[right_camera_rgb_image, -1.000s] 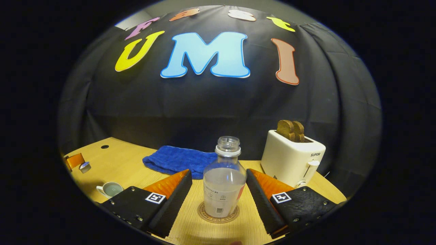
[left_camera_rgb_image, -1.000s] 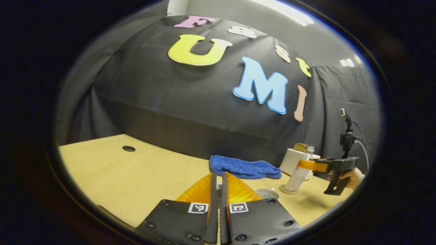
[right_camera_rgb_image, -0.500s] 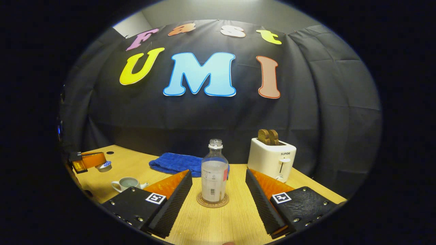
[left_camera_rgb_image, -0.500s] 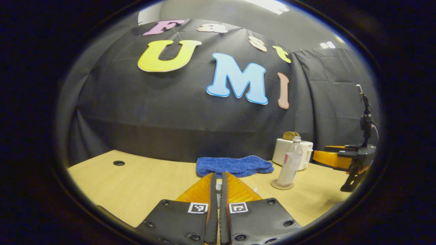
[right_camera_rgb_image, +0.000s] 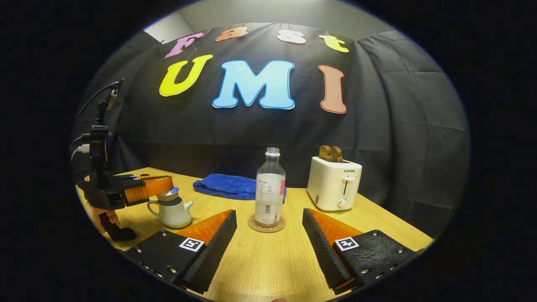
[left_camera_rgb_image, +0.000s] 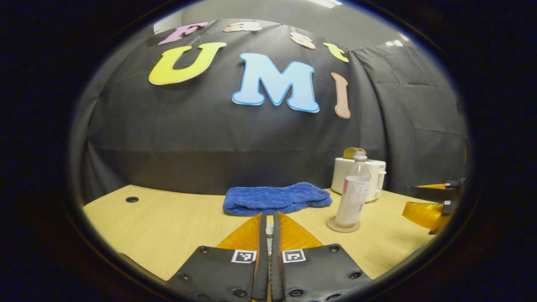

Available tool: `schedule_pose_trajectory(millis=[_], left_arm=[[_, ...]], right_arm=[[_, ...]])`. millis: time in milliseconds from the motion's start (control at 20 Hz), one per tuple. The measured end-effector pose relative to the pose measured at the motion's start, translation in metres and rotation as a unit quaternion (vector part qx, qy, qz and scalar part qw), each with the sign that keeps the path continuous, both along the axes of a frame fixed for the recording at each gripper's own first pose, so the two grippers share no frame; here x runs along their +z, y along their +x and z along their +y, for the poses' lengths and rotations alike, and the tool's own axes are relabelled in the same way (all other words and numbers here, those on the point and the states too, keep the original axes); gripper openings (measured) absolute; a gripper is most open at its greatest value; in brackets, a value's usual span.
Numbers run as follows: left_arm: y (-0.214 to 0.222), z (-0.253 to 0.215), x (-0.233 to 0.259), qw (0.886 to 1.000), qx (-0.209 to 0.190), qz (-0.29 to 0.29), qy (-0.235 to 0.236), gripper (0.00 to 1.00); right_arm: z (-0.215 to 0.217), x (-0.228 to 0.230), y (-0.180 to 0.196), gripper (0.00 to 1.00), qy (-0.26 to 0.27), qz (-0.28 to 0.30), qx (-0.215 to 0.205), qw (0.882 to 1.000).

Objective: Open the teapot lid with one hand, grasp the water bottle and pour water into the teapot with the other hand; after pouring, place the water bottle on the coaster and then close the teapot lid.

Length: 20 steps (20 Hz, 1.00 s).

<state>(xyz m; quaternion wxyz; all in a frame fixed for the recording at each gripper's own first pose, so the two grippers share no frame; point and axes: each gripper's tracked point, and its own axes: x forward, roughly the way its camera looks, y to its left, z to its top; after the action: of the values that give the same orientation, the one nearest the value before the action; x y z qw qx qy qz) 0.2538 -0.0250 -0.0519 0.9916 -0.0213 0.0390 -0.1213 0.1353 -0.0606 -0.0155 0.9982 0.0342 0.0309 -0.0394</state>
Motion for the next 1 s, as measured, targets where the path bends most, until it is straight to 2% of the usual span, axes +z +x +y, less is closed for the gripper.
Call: schedule_pose_trajectory(millis=[300, 900, 1000], left_arm=[[-0.004, -0.007, -0.005, 1.000, 0.002, 0.005, 0.010, 0.08], [-0.001, -0.013, -0.017, 1.000, 0.011, 0.015, 0.025, 0.08], [-0.003, -0.014, -0.017, 0.999, 0.012, 0.017, 0.030, 0.11]], right_arm=[[0.001, 0.001, -0.002, 0.98, 0.040, -0.008, 0.009, 0.999], [0.003, -0.003, 0.004, 0.98, 0.043, -0.011, 0.019, 0.999], [0.005, -0.005, 0.004, 0.98, 0.042, -0.009, 0.021, 0.999]])
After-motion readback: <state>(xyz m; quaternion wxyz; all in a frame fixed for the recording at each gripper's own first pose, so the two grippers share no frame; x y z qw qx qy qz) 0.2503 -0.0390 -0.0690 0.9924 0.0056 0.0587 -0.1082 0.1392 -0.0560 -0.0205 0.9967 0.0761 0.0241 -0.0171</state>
